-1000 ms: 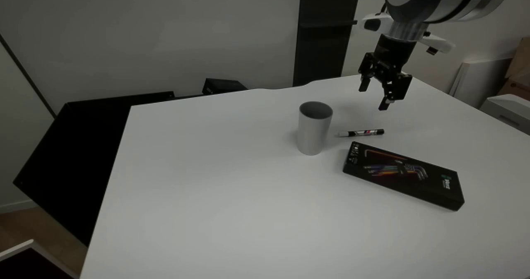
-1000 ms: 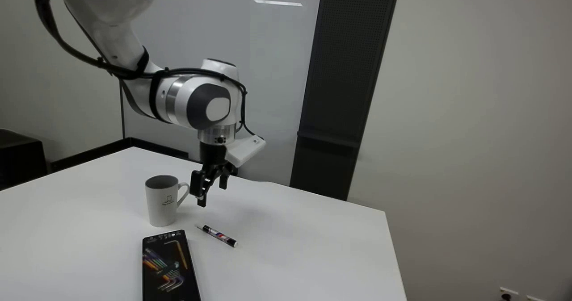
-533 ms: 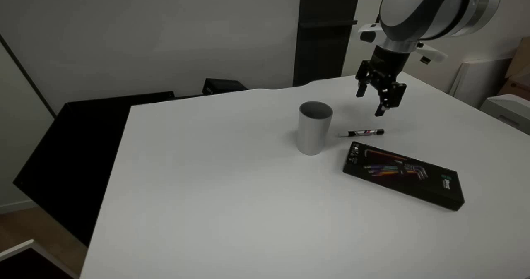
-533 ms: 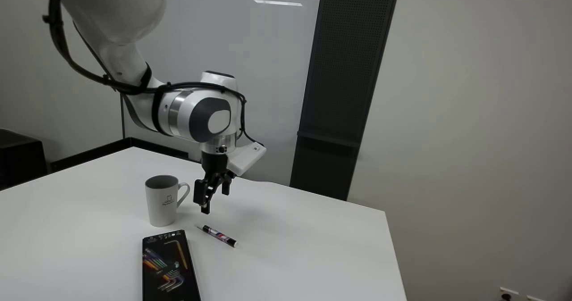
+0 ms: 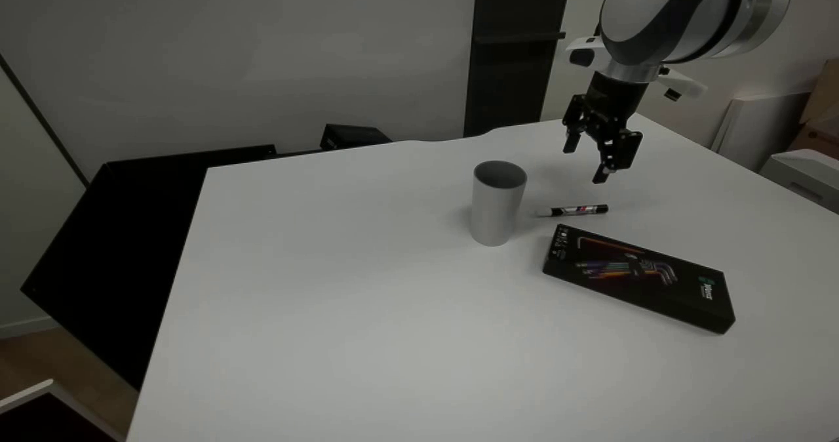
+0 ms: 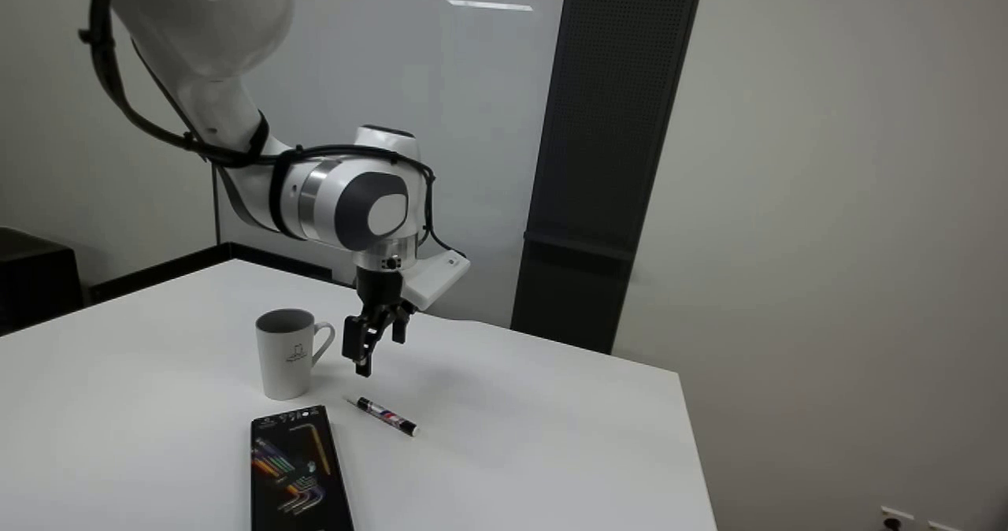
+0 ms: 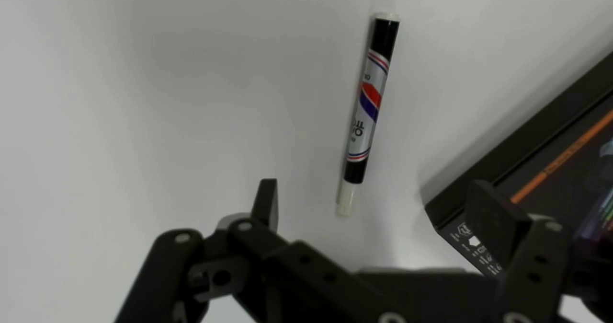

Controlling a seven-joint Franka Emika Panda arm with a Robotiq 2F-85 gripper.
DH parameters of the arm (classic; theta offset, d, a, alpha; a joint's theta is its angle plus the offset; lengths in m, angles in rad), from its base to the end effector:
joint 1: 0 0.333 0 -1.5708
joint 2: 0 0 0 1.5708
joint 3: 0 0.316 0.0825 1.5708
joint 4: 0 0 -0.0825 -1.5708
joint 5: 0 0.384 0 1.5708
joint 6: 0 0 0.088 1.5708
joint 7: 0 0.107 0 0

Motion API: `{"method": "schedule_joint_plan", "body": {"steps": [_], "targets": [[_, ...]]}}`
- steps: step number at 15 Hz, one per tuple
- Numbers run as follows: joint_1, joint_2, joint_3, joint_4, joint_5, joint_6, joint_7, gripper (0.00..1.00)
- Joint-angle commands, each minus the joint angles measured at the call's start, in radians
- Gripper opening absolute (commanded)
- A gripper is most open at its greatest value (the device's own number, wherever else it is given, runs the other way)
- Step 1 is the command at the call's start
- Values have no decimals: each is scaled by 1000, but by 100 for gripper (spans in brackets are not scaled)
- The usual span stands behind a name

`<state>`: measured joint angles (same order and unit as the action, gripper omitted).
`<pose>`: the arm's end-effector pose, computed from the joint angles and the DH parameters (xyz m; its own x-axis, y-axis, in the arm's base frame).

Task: Put the marker in the white mug

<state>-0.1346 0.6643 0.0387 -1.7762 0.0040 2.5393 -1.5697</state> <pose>0.6654 -0.0662 0.1932 0.1080 0.9938 0.0265 0.9890 -0.1101 0.0989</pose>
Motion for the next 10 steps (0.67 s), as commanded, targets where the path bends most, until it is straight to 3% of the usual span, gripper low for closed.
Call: {"method": "schedule_joint_plan", "body": {"steps": [1, 10], "targets": [[-18, 1, 19, 2, -21, -3, 14, 100], [-15, 53, 26, 3, -25, 118, 29, 100]]}}
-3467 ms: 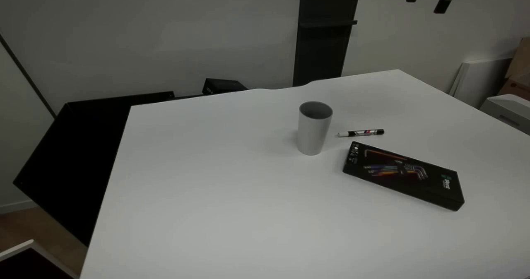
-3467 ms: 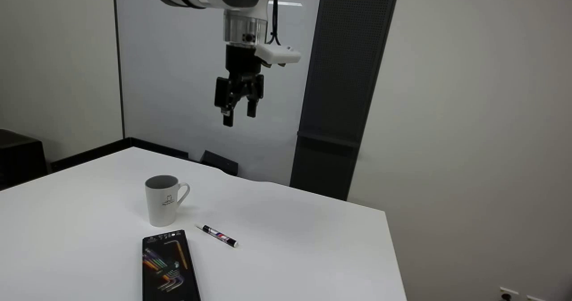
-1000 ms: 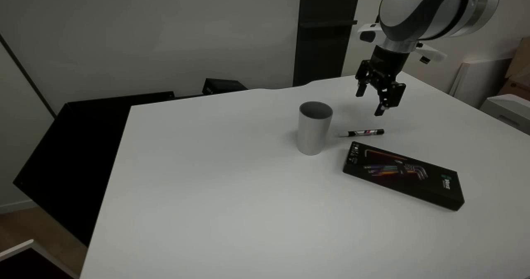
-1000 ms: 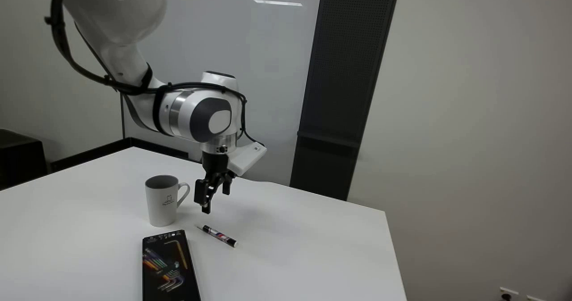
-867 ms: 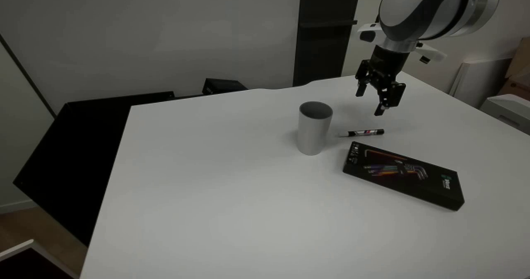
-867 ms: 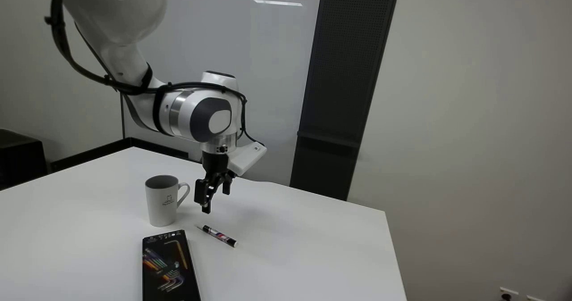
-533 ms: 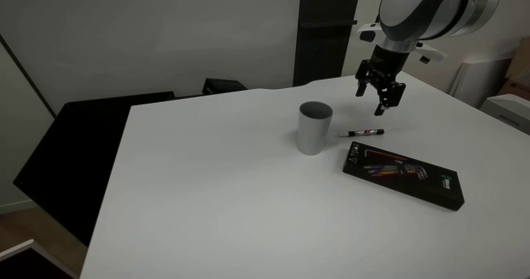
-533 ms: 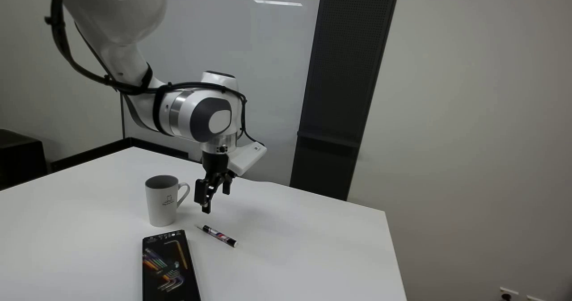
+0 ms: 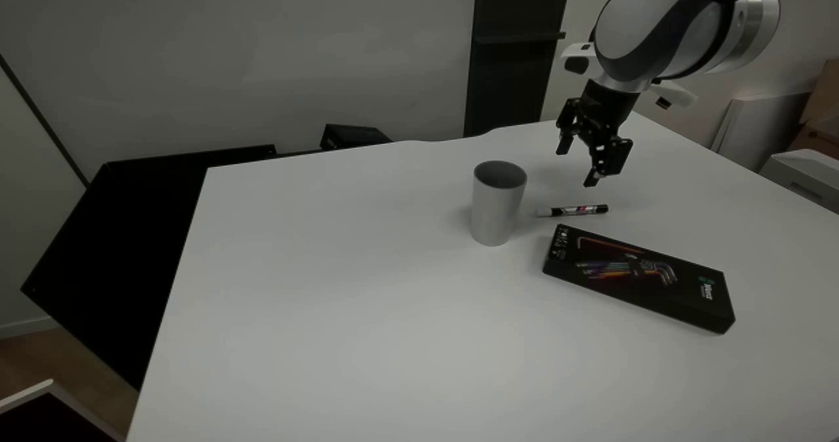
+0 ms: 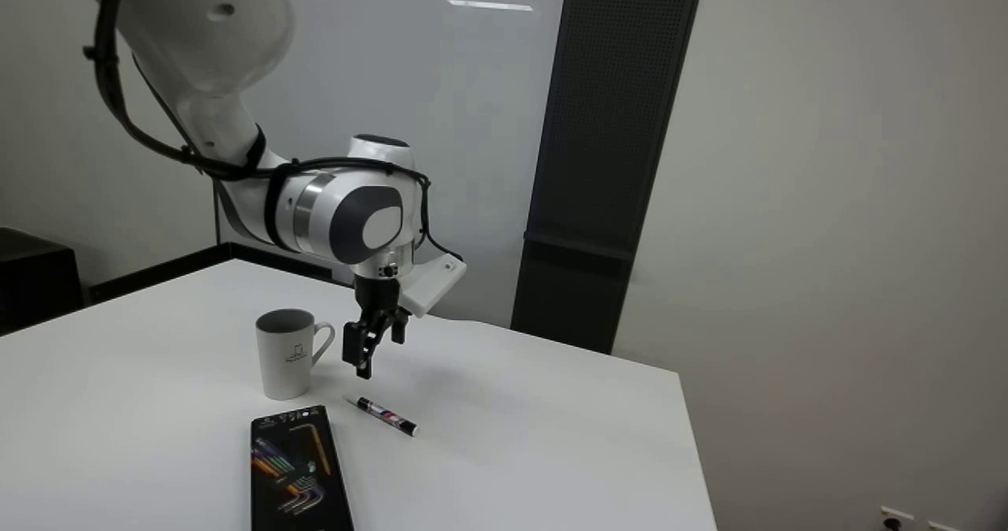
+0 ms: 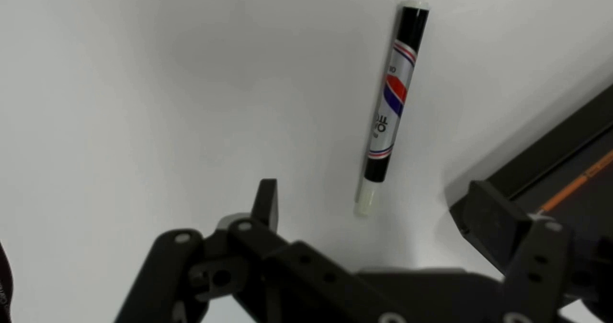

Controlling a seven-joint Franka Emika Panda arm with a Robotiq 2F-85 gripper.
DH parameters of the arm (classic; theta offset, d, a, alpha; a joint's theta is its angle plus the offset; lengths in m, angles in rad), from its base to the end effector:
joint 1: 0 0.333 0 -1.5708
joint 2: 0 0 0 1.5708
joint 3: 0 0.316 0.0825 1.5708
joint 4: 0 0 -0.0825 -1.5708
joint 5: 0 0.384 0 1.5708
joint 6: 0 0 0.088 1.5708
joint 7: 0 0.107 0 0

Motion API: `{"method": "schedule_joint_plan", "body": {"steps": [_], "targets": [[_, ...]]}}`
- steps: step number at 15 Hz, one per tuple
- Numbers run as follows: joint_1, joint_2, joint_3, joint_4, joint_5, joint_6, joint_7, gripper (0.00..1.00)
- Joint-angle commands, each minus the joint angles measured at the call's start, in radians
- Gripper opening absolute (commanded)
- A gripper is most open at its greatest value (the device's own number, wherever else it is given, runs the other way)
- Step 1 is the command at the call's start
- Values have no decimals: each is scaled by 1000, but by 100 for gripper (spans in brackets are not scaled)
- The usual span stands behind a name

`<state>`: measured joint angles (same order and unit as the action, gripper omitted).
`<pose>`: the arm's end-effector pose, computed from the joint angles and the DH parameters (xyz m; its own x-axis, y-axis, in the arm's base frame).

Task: Put the marker in the white mug

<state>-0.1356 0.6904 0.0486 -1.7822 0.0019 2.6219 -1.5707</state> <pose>0.6680 -0.0611 0.1818 0.0995 0.9945 0.0321 0.9834 -0.1032 0.1492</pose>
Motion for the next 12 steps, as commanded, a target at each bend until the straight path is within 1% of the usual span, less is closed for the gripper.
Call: {"method": "schedule_joint_plan", "body": {"steps": [1, 9, 12], "targets": [[-14, 36, 17, 13, -24, 39, 32, 100], [-12, 97, 23, 44, -35, 56, 37, 100], [-1, 122, 13, 63, -37, 50, 62, 100]]}}
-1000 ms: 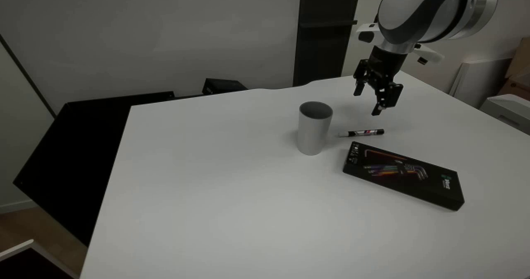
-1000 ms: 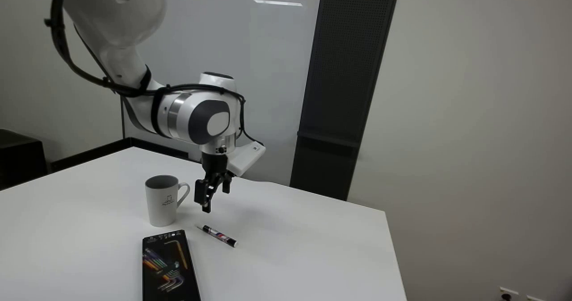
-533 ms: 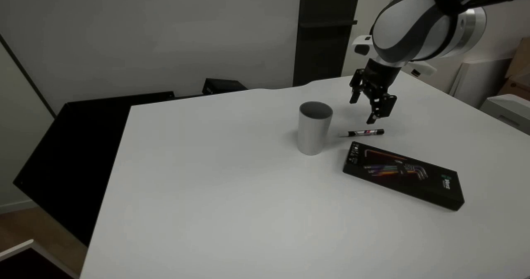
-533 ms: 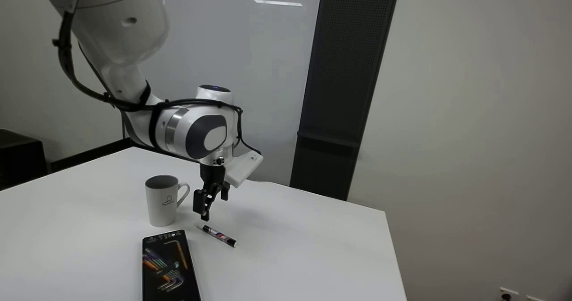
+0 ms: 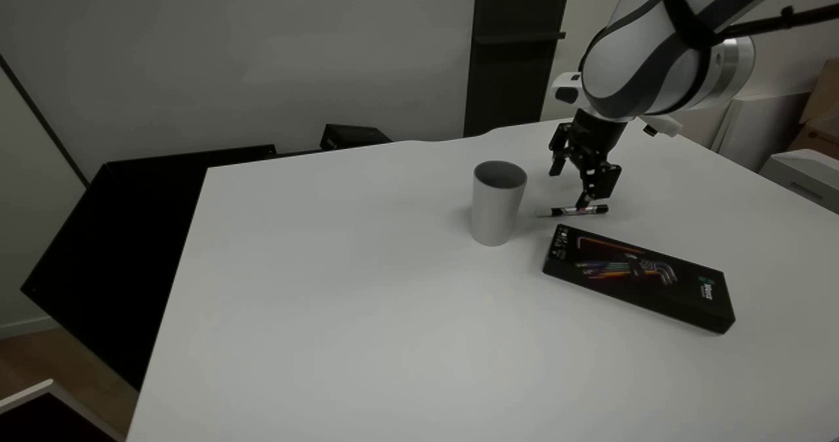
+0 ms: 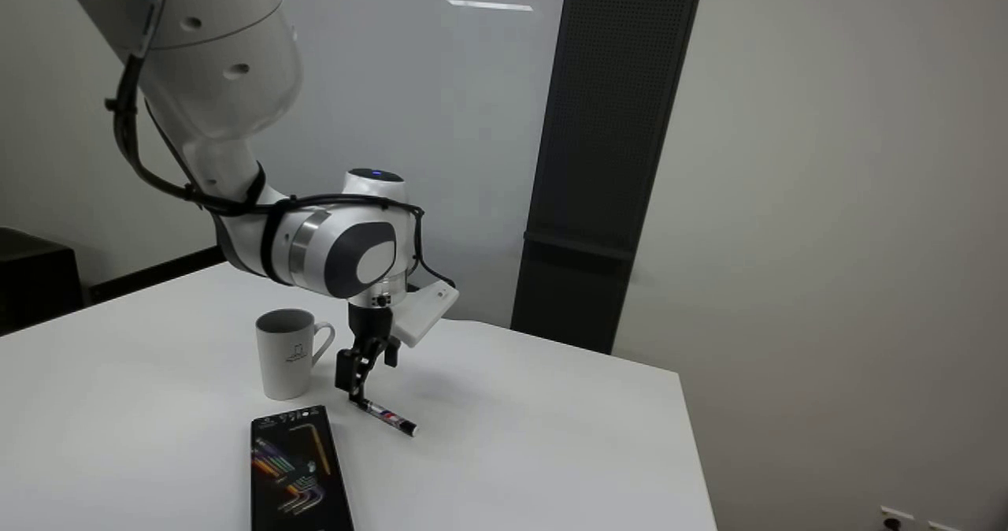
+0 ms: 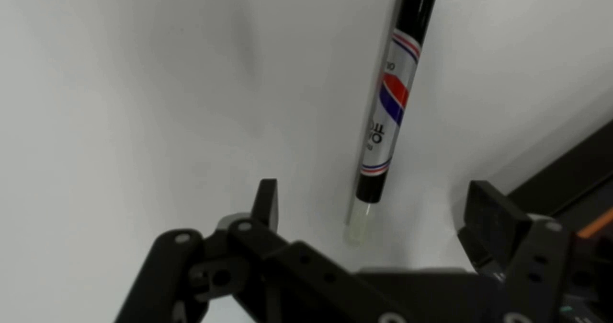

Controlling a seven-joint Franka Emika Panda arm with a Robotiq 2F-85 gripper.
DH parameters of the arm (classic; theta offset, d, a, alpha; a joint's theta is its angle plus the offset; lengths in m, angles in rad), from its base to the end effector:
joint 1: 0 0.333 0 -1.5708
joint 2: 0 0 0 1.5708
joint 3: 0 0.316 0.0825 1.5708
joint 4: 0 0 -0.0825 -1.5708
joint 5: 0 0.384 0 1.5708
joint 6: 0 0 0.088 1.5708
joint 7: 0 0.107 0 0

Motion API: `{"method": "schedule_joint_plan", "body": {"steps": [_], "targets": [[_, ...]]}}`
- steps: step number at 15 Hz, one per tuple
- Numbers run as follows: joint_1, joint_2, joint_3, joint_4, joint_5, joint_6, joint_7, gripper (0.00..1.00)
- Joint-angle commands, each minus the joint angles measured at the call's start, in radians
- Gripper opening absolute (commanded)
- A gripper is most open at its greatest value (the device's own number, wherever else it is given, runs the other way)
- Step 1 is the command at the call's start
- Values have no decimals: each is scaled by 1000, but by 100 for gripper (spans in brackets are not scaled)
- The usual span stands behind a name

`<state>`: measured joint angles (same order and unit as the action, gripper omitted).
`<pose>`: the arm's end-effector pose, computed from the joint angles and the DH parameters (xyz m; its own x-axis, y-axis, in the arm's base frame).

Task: Put the marker in the white mug

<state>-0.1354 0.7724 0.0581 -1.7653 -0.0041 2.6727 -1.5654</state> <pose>0.6652 -0.0545 0.1391 0.0955 0.9947 0.0389 0.9858 -0.1000 0.1353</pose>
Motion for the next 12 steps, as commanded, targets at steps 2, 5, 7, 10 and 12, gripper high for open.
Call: {"method": "schedule_joint_plan", "body": {"steps": [2, 5, 7, 10, 12], "targets": [[10, 59, -6, 59, -41, 6, 79, 100], [16, 84, -5, 79, -57, 6, 104, 100], [24, 97, -5, 92, -69, 3, 119, 100], [33, 113, -4, 107, -87, 0, 139, 100], [35, 124, -2, 116, -94, -1, 150, 100]]}}
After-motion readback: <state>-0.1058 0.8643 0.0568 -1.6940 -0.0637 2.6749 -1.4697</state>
